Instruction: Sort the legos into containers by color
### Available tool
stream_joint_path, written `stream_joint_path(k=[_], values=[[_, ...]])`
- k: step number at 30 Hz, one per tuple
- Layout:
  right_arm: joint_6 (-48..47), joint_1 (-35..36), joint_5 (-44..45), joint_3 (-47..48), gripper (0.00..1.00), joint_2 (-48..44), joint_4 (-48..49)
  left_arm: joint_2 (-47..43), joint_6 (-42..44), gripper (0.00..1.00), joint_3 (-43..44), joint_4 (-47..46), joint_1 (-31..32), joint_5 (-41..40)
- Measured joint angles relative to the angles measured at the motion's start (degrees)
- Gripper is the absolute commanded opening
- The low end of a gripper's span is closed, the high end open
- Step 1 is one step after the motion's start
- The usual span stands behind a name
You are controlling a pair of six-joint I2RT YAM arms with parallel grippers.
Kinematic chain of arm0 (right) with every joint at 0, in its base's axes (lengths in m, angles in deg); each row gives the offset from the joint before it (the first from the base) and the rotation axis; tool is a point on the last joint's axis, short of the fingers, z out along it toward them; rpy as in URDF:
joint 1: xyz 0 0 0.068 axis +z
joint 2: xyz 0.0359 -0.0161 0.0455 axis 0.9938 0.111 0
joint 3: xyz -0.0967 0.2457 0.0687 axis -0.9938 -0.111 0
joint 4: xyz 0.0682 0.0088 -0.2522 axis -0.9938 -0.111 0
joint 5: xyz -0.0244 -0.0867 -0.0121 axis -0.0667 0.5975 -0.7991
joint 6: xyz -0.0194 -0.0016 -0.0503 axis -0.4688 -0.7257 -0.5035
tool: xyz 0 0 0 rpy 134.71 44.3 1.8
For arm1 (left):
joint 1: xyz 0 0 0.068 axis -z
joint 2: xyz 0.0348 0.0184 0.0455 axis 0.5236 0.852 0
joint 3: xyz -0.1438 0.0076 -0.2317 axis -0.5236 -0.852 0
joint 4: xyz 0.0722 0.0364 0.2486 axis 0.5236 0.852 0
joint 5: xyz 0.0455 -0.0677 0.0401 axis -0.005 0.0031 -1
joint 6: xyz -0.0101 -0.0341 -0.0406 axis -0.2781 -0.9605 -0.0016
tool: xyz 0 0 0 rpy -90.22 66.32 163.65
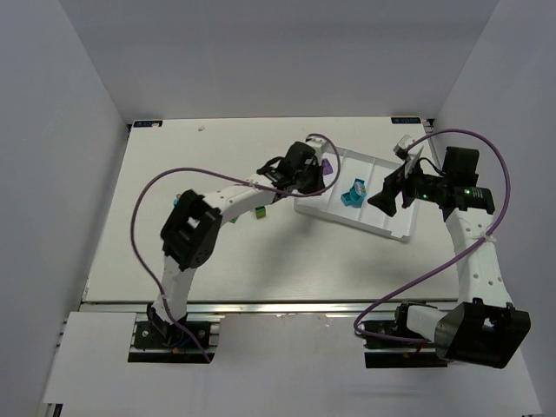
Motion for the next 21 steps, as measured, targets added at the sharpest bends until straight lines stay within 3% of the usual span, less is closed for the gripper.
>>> stream_joint_path(k=[1, 5, 8, 9, 10, 11, 14, 17, 21], values=[[-0.7, 0.0, -0.4, 0.0, 0.89, -0.1, -0.5, -3.4, 0.0, 0.02, -3.6, -0.1, -0.3, -0.6], [-3.7, 0.0, -2.5, -0.3, 0.76, -0.1, -1.9, -18.8, -0.1, 0.0, -17.1, -1.4, -3.0, -4.4], [-5.3, 0.0, -4.2, -0.8, 0.33, 0.0, -3.2, -30.4, -0.9, 0.0, -25.0, -1.2, -6.4, -7.7], [-5.2, 0.0, -4.8, -0.8, 0.09, 0.2, -3.7, -34.0, -1.7, 0.03, -27.2, -0.6, -8.0, -8.6], [-5.5, 0.0, -5.4, -0.8, 0.05, 0.5, -4.0, -36.9, -2.4, 0.11, -28.9, -0.3, -9.6, -9.2], [-5.3, 0.0, -5.9, -0.8, 0.04, 1.0, -4.3, -39.8, -3.1, 0.35, -30.9, 0.1, -11.6, -9.7], [-4.5, 0.2, -7.6, -0.8, 0.24, 3.0, -5.9, -46.4, -5.1, 0.65, -36.7, 2.0, -18.3, -10.5], [-4.1, 1.2, -8.4, -0.7, 0.55, 4.4, -7.3, -50.6, -7.9, 0.75, -42.6, 4.5, -26.1, -10.4], [-3.9, 3.4, -8.6, -0.7, 0.61, 4.4, -7.3, -51.1, -11.7, 0.78, -47.2, 10.3, -37.1, -9.5]])
